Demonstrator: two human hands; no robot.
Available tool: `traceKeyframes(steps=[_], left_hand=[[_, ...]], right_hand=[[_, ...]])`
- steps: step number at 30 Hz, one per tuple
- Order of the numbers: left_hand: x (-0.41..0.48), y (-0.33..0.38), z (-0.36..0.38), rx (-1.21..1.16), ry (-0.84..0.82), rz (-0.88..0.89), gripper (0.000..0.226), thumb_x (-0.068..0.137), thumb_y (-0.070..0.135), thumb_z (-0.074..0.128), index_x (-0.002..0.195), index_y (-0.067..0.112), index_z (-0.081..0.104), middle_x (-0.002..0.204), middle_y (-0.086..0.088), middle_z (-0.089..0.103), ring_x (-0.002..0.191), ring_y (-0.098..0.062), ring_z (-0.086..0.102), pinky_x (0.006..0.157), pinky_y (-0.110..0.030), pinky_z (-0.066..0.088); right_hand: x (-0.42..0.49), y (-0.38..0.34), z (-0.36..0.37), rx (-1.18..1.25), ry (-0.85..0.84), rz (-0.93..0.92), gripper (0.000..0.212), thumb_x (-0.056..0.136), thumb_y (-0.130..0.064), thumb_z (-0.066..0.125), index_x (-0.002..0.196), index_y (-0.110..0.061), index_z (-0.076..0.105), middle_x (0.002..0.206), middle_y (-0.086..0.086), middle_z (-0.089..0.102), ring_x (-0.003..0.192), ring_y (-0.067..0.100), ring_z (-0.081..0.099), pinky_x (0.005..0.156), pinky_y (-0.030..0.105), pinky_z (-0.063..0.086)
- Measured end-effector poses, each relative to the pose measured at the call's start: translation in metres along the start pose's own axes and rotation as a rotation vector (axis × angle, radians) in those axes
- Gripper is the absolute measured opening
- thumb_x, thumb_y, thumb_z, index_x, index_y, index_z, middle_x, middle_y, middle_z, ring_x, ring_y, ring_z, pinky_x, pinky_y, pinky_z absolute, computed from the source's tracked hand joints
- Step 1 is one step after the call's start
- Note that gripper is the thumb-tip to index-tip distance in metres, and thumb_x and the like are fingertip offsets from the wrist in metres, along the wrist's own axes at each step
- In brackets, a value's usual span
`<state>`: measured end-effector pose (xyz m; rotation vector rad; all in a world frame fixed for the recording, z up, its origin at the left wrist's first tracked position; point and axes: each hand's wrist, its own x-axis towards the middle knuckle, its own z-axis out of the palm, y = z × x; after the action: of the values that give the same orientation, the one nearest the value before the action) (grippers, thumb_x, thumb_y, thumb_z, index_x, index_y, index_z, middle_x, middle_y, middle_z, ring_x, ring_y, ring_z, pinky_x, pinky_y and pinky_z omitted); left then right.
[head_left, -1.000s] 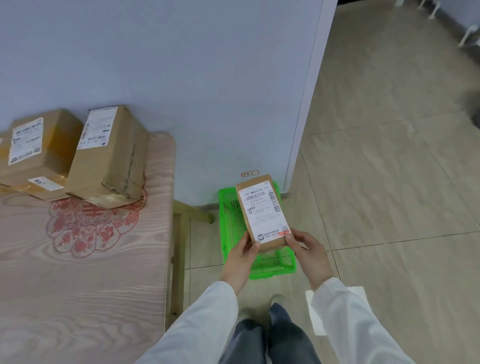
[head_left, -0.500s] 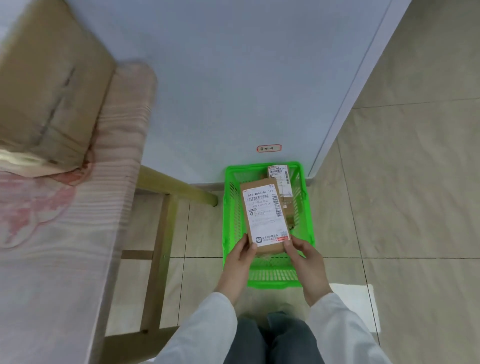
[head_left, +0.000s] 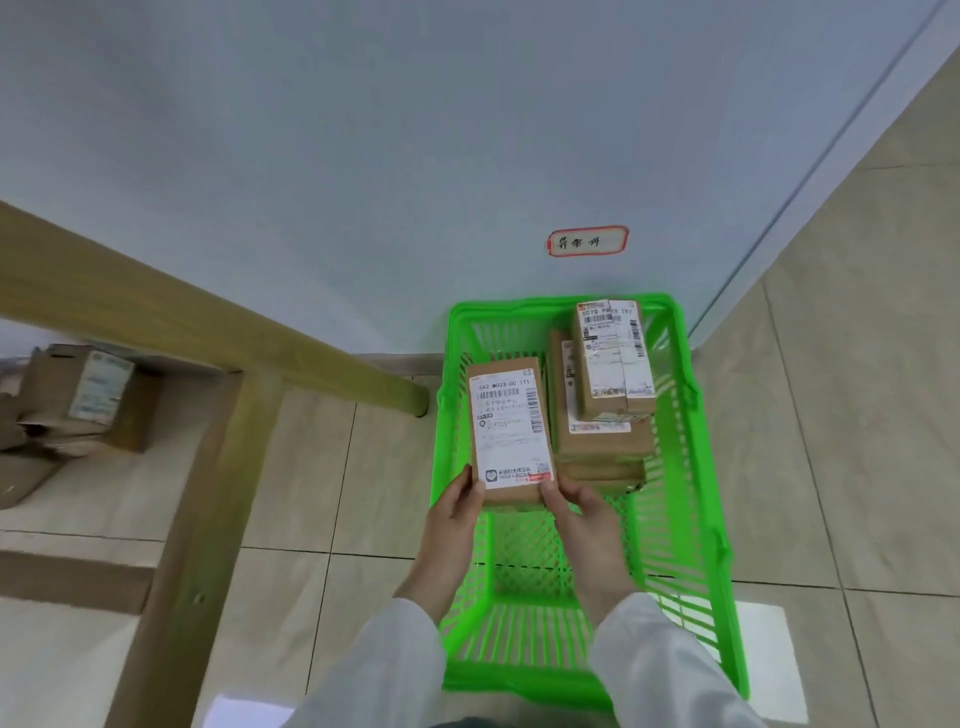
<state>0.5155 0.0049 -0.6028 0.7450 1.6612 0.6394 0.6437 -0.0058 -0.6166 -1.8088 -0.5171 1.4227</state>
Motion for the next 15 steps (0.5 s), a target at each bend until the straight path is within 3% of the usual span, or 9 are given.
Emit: traceKeyframes(steps=[7, 12, 15], left_hand=[[0.066, -0.042, 0.018, -0.019, 0.048, -0.005, 0.046, 0.1, 0.027, 0.045, 0.143, 0.013, 0.041, 0.143, -0.005, 0.048, 0.132, -0.021, 0.044, 0.111, -0.045, 0.035], [0.096, -0.059, 0.031, -0.043, 0.078, -0.008, 0.043, 0.101, 0.028, 0.042, 0.142, 0.016, 0.042, 0.142, -0.008, 0.049, 0.13, -0.024, 0.045, 0.11, -0.046, 0.037], [0.109, -0.068, 0.037, 0.004, 0.084, -0.022, 0.044, 0.101, 0.028, 0.043, 0.144, 0.024, 0.04, 0.139, -0.005, 0.052, 0.128, -0.032, 0.047, 0.106, -0.045, 0.04]], right_hand=[[0.056, 0.037, 0.026, 0.036, 0.055, 0.064, 0.028, 0.09, -0.028, 0.064, 0.107, -0.006, 0.067, 0.102, 0.006, 0.066, 0.098, 0.016, 0.056, 0.084, 0.022, 0.035], [0.083, 0.054, 0.04, 0.081, 0.136, 0.06, 0.031, 0.091, -0.024, 0.063, 0.11, 0.0, 0.066, 0.102, 0.011, 0.066, 0.094, 0.016, 0.056, 0.079, 0.019, 0.036], [0.094, 0.067, 0.051, 0.038, 0.19, 0.064, 0.035, 0.091, -0.025, 0.061, 0.111, 0.004, 0.065, 0.116, 0.015, 0.065, 0.109, 0.024, 0.058, 0.087, 0.026, 0.038]])
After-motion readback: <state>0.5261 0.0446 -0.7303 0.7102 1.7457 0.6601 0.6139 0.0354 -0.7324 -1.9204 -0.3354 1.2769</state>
